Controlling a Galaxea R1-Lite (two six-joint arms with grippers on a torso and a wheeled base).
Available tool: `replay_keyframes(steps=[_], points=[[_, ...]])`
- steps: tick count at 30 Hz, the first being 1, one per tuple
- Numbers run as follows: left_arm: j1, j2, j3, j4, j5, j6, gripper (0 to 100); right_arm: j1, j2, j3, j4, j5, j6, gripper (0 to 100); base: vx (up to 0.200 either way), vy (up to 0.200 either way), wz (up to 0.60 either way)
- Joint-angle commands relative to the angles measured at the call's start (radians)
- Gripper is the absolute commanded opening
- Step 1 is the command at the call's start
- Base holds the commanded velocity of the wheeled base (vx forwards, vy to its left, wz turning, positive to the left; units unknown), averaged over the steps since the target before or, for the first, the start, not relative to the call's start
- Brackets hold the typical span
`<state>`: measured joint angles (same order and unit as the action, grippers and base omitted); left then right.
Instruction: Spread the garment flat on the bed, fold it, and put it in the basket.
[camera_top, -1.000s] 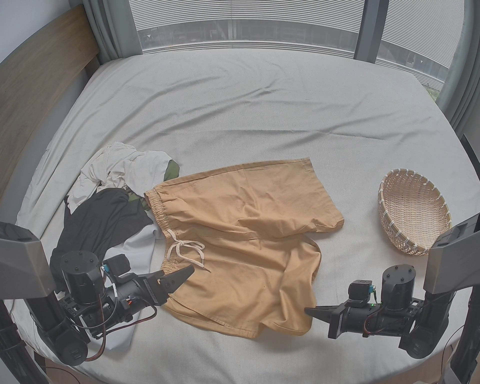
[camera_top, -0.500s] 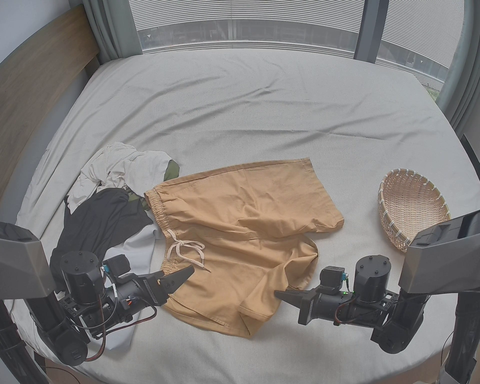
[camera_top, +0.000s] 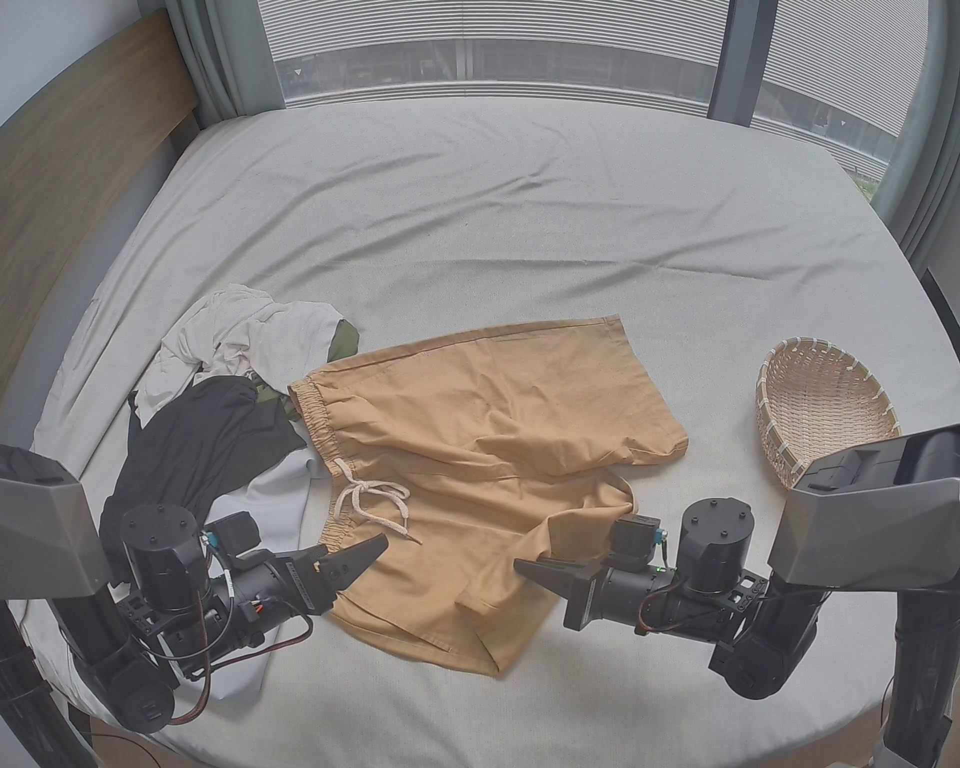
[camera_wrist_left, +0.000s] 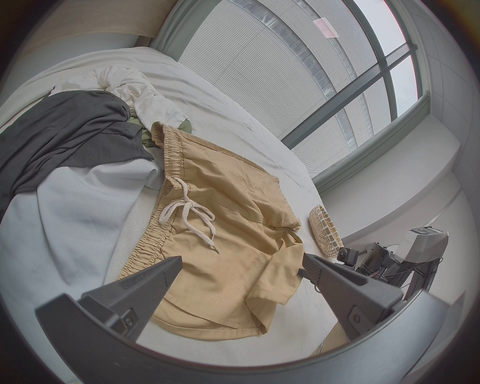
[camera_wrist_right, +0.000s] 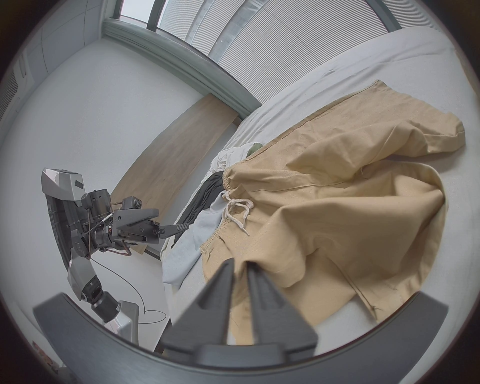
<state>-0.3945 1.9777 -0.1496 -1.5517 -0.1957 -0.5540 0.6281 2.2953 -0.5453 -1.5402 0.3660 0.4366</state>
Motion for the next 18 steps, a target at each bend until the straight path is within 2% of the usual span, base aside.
replay_keyframes(steps=[1, 7, 18], points=[[0.000, 0.001, 0.001, -0.001, -0.001, -0.001, 100, 0.009, 0.000, -0.008, -0.001, 0.001, 0.031, 100, 0.000, 0.000, 0.00], [0.000, 0.000, 0.002, -0.001, -0.001, -0.001, 100, 0.051, -0.037, -0.013, -0.001, 0.002, 0.160, 100, 0.000, 0.000, 0.00], [0.003, -0.006, 0.004, -0.001, -0.001, 0.000, 100, 0.042, -0.040, -0.056, -0.003, -0.004, 0.228, 100, 0.000, 0.000, 0.00]])
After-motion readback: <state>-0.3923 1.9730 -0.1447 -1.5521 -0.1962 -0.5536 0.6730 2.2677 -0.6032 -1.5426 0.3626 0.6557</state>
